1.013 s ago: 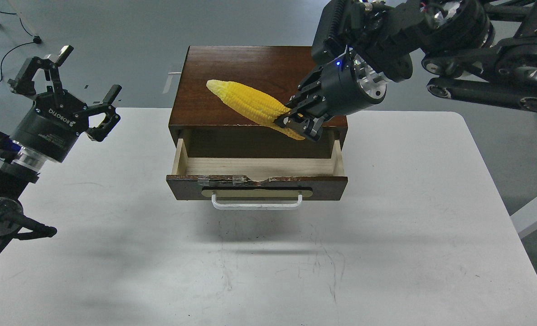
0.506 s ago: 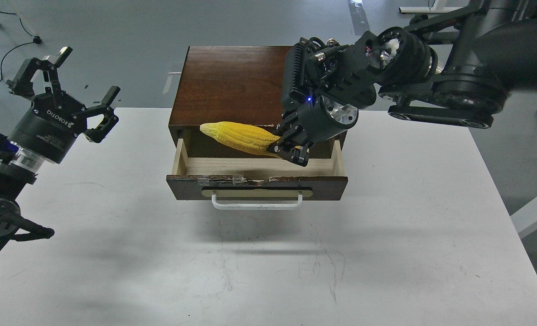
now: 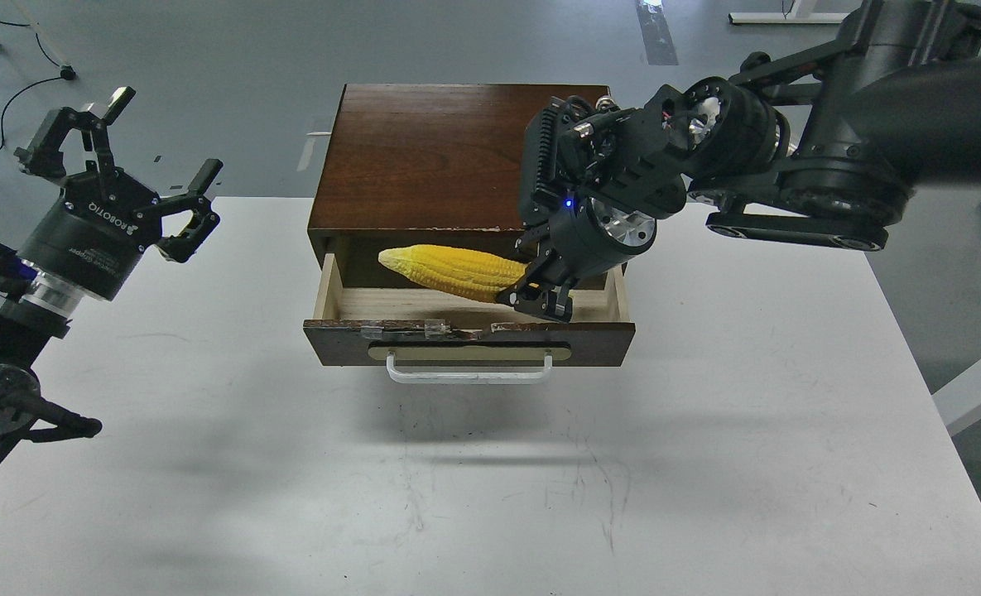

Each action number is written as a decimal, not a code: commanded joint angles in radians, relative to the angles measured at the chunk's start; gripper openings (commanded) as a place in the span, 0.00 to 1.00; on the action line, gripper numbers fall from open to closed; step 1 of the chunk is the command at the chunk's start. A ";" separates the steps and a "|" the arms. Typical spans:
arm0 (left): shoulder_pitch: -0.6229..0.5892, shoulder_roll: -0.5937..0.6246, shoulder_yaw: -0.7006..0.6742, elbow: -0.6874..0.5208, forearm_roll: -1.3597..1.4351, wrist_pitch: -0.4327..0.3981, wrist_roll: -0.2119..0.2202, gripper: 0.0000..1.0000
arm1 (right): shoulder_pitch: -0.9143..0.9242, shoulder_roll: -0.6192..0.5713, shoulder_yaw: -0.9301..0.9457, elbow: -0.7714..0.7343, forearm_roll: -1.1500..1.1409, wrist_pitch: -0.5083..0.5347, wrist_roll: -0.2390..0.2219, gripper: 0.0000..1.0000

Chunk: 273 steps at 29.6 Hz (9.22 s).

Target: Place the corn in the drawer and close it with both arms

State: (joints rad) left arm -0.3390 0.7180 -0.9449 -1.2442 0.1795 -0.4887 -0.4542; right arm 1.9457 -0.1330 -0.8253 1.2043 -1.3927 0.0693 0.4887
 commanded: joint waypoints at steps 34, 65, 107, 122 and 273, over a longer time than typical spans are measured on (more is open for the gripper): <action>0.014 -0.023 0.014 0.000 0.041 0.000 0.000 1.00 | -1.022 -0.553 1.126 -0.072 1.113 -0.019 0.000 0.96; -0.227 0.086 0.015 -0.371 1.016 0.000 -0.034 1.00 | -1.225 -0.433 1.147 -0.137 1.362 0.073 0.000 0.99; -0.098 -0.081 0.452 -0.320 1.419 0.000 -0.034 0.00 | -1.260 -0.448 1.132 -0.129 1.351 0.069 0.000 0.99; -0.097 -0.078 0.417 -0.255 1.172 0.000 -0.034 0.00 | -1.274 -0.447 1.129 -0.126 1.350 0.069 0.000 0.99; -0.161 0.001 0.354 -0.093 0.962 0.000 -0.034 0.00 | -1.366 -0.448 1.147 -0.109 1.347 0.067 0.000 0.99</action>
State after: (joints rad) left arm -0.5277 0.6568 -0.5832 -1.2639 1.1889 -0.4885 -0.4885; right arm 0.5789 -0.5816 0.3207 1.0975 -0.0460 0.1378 0.4886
